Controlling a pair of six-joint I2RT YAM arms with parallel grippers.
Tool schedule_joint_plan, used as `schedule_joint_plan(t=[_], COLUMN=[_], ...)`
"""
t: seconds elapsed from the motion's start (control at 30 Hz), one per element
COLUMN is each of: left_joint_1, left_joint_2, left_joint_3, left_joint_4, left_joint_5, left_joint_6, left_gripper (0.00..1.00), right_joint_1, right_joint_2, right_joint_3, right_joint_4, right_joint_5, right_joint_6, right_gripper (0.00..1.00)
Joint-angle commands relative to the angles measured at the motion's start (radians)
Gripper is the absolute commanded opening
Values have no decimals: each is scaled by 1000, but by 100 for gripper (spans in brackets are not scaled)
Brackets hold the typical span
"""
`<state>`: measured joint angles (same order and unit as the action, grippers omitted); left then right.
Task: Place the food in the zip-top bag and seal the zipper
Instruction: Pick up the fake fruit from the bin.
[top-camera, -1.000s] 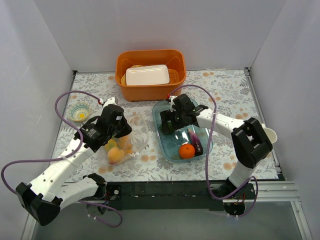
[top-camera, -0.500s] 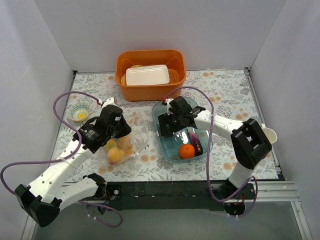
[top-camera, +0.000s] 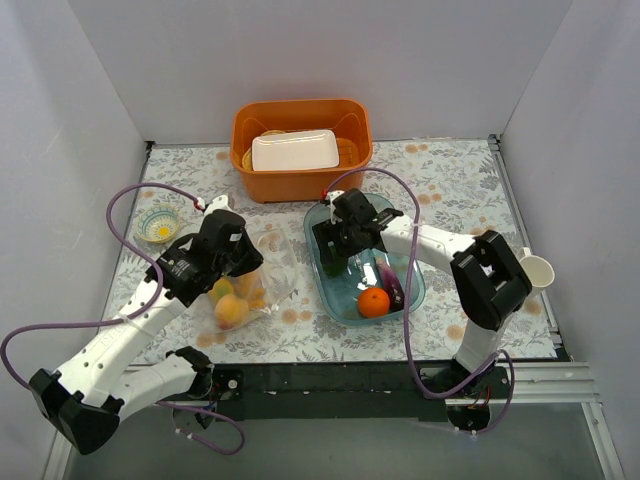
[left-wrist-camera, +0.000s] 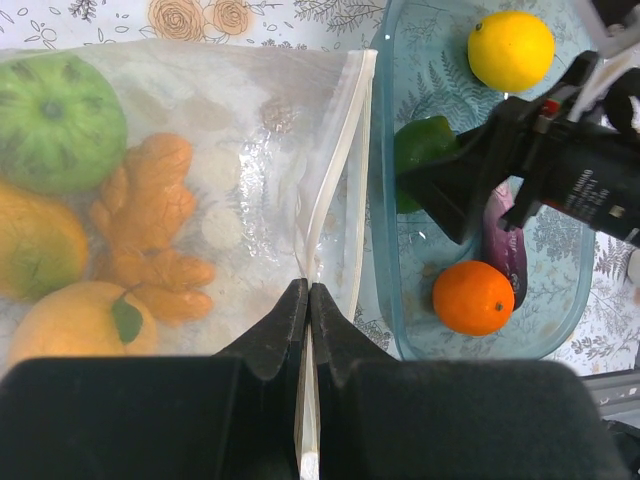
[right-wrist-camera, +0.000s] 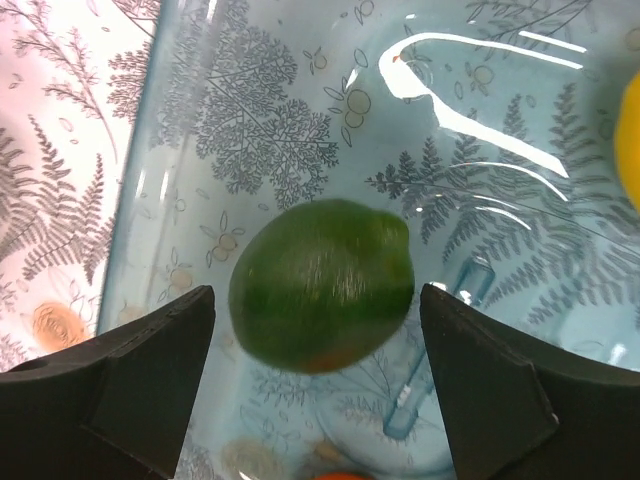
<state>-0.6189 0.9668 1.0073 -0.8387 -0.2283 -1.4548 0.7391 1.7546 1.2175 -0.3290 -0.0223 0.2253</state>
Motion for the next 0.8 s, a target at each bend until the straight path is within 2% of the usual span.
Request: schedule_joint_plan(t=[0.0, 0.1, 0.4, 0.53, 0.63, 0.77], left_joint_1=[4, 4, 4, 4, 4, 2], left_joint_2=[-42, -39, -28, -31, -34, -33], left_joint_3=[7, 19, 10, 5, 5, 5], left_joint_4=[-10, -33, -16, -5, -10, -13], left_joint_5=[-6, -20, -20, -17, -20, -17], left_joint_6=[2, -1, 5, 5, 5, 5], left_gripper=[0, 0, 0, 0, 0, 0], right_joint_1=[-10, -10, -9, -9, -9, -9], right_joint_2=[63, 105, 40, 23, -18, -98], right_joint_3=[22, 73, -16, 0, -4, -3], right_joint_4=[50, -18, 42, 10, 1, -5], right_joint_5=[-31, -4, -25, -8, -1, 5], right_joint_6=[35, 86, 125, 112, 112, 129], right_gripper=[89, 87, 86, 57, 49, 47])
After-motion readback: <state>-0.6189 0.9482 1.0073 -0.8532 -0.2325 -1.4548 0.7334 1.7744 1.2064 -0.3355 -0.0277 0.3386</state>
